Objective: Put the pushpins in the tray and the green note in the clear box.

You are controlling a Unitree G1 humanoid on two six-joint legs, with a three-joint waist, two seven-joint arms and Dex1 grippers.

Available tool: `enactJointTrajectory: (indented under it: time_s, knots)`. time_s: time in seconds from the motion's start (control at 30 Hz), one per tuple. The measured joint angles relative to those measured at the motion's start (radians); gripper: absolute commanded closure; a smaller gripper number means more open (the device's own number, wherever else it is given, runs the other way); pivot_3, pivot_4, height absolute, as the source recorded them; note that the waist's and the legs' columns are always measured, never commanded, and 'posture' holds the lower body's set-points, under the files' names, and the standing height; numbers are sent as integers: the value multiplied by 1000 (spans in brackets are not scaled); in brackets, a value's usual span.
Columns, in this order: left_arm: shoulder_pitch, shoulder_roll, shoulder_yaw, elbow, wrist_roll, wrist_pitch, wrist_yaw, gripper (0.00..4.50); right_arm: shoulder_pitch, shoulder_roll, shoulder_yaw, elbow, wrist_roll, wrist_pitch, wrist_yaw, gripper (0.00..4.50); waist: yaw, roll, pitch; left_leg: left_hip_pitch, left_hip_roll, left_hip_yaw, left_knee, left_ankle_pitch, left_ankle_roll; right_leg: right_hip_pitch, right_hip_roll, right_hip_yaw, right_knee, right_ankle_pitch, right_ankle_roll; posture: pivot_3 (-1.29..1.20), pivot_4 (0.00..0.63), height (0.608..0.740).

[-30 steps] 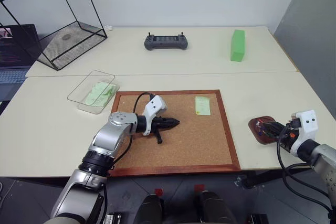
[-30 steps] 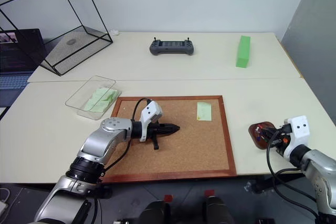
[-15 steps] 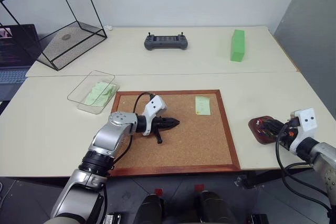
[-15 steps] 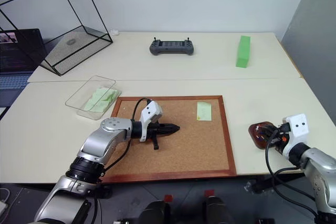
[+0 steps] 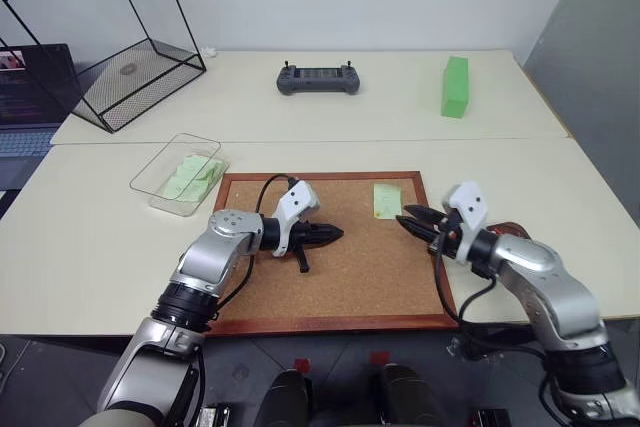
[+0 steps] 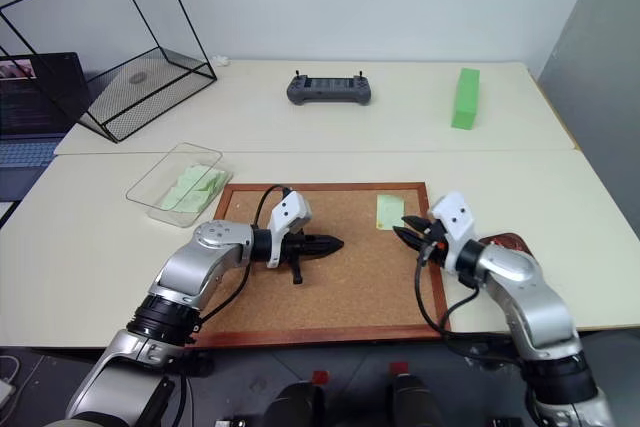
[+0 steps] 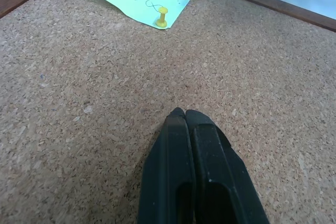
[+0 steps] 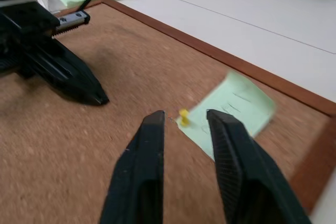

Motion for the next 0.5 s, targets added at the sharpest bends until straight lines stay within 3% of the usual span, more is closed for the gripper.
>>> enactJointTrajectory:
  time_s: [0.5]
  knots:
    - [9, 9, 3, -24, -1, 21, 10, 4500, -151, 134, 95, 330, -108, -128, 0, 2530, -4, 0, 0, 1, 1, 0, 0, 0, 0, 0, 1, 0, 1, 0, 0, 0, 150, 740]
